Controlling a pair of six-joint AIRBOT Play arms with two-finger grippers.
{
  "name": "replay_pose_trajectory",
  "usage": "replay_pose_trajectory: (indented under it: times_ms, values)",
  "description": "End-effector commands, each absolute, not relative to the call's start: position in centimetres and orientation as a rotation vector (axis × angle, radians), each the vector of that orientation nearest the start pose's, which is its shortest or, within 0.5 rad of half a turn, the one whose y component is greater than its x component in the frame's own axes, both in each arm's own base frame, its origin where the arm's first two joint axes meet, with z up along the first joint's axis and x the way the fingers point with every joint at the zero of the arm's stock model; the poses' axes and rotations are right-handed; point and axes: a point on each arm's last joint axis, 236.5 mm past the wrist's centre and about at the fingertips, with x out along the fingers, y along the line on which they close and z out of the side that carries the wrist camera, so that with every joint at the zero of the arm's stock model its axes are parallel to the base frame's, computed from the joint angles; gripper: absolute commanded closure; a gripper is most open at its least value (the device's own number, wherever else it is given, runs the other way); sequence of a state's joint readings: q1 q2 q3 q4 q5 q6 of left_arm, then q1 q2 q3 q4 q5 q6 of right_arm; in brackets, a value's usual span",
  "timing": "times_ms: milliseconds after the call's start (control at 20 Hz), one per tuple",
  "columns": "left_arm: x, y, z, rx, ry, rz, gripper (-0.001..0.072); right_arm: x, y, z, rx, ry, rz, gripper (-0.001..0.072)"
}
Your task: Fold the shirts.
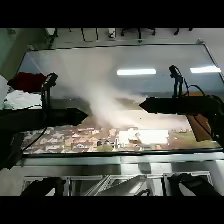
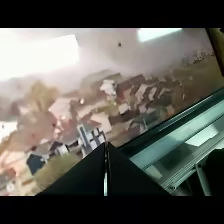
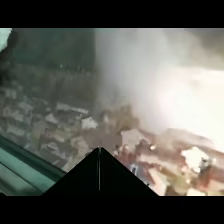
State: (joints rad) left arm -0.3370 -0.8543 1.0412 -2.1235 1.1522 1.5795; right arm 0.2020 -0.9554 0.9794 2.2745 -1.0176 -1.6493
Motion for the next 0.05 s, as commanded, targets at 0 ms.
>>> replay_pose_trajectory:
  times_ms: [0]
  values:
    - [27.06, -21.51, 14.56, -0.284, 1.011, -0.663, 0.0687, 31.84, 20.19, 11.72, 0.464, 1.013, 0.593, 0.0692]
